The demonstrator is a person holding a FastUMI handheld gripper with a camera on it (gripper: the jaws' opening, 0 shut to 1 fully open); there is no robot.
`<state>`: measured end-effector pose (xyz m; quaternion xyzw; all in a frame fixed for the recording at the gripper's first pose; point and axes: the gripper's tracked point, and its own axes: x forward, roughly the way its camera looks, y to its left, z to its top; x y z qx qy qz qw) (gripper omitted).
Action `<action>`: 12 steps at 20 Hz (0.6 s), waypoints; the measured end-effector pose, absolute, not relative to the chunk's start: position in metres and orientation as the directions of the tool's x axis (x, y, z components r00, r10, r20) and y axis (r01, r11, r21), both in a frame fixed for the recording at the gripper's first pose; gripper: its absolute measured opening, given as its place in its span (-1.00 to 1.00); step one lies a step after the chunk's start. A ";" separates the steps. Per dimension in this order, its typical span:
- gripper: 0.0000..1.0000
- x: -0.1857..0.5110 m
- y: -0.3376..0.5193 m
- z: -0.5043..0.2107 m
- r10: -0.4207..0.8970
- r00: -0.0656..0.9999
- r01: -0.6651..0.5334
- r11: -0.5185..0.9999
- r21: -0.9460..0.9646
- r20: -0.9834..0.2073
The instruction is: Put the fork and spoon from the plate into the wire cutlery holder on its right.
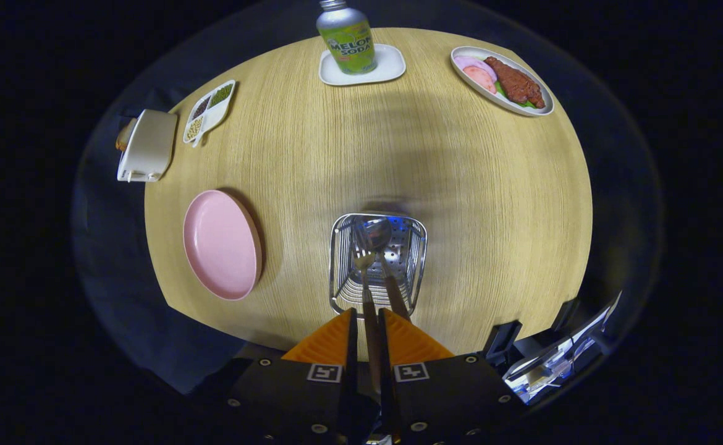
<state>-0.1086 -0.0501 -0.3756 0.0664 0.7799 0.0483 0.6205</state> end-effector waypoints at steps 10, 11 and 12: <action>0.55 -0.046 -0.032 -0.317 0.292 0.168 0.208 0.923 0.323 -0.942; 0.71 -0.036 -0.034 -0.309 0.289 0.236 0.206 0.918 0.339 -0.928; 0.76 -0.028 -0.040 -0.302 0.276 0.294 0.202 0.918 0.341 -0.915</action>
